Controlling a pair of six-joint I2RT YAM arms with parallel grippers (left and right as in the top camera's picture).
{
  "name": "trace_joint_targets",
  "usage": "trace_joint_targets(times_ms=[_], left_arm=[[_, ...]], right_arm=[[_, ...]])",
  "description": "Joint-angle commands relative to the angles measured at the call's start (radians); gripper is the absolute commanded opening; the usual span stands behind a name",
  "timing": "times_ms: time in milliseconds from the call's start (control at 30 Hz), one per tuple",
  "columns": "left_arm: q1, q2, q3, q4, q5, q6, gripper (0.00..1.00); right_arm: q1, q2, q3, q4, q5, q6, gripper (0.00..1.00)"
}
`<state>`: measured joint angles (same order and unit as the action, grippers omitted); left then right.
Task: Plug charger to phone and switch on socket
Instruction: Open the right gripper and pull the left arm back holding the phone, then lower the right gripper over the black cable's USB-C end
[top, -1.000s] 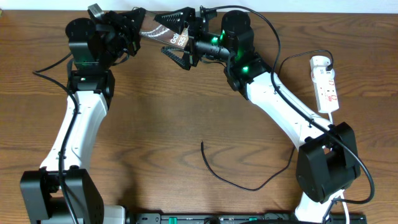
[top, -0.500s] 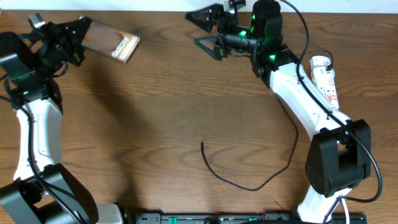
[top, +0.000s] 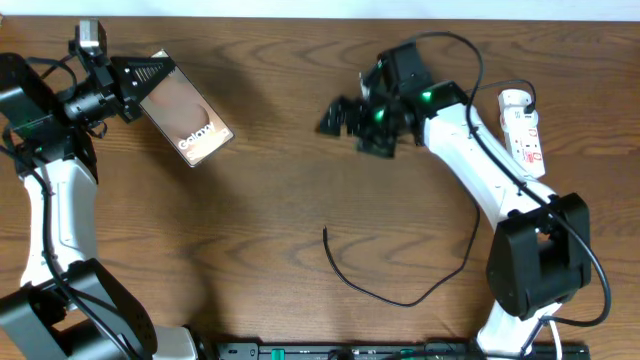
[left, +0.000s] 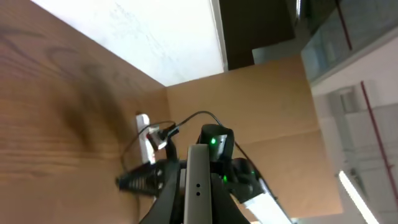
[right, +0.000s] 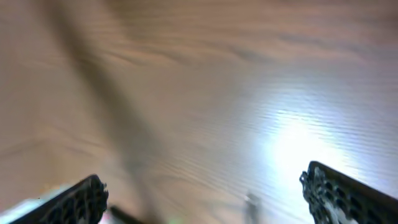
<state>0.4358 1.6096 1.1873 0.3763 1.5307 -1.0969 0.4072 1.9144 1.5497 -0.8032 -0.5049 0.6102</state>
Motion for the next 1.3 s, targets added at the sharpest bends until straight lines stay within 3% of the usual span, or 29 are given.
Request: trace_joint_targets(times_ms=[0, 267, 833, 1267], left_arm=[[-0.003, 0.035, 0.006, 0.007, 0.043, 0.154, 0.06], [-0.004, 0.108, 0.006, 0.007, 0.043, 0.233, 0.07], [0.037, 0.164, 0.006, 0.007, 0.043, 0.232, 0.07], [0.070, 0.164, 0.006, 0.008, 0.042, 0.225, 0.07]], right_arm=[[0.053, -0.014, 0.006, -0.100, 0.233, -0.160, 0.99], [0.214, -0.014, -0.016, -0.267, 0.448, -0.105, 0.99], [0.371, -0.014, -0.299, -0.105, 0.401, 0.074, 0.97], [0.382, 0.007, -0.312, -0.066, 0.344, 0.065, 0.91]])
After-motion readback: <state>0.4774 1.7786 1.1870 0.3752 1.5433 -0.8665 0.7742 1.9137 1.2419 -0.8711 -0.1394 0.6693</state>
